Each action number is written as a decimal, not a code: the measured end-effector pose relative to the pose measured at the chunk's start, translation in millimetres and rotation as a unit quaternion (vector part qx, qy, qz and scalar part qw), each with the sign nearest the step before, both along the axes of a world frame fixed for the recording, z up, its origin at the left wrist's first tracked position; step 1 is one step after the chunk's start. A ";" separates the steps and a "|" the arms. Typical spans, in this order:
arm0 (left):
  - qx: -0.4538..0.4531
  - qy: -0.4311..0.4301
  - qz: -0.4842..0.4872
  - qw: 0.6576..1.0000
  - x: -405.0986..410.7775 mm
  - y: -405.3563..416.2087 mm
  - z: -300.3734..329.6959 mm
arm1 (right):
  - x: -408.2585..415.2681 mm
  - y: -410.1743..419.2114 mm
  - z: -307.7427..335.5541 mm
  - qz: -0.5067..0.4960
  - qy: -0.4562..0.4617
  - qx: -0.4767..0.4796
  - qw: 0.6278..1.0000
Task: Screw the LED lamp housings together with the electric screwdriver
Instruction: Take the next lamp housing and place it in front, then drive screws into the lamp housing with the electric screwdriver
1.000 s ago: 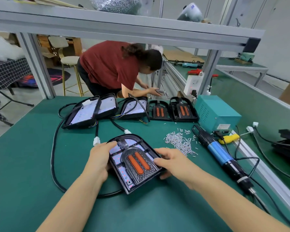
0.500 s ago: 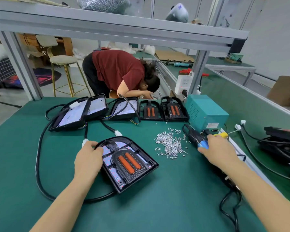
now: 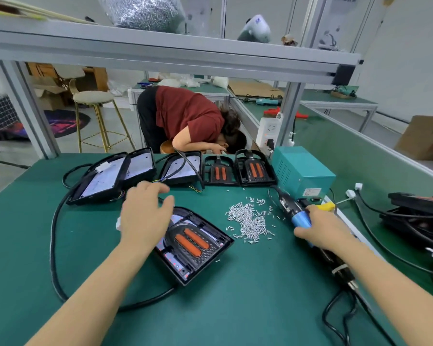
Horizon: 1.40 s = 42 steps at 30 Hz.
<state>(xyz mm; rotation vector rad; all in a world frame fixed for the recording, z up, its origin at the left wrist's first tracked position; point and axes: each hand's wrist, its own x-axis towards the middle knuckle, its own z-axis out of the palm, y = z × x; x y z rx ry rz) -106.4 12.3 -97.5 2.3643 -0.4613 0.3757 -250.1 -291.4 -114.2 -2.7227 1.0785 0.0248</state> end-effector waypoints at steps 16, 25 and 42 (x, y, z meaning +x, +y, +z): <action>0.256 0.203 -0.233 0.916 54.2 -125.0 -7.9 | -5.8 32.6 71.3 -0.035 -0.461 0.679 0.570; 0.273 0.152 -0.219 0.925 43.5 -137.8 -19.3 | -1.8 45.9 76.7 -0.040 -0.561 0.628 0.537; 0.222 0.154 -0.232 0.934 38.4 -131.3 -14.5 | 3.6 63.9 82.1 -0.022 -0.676 0.576 0.460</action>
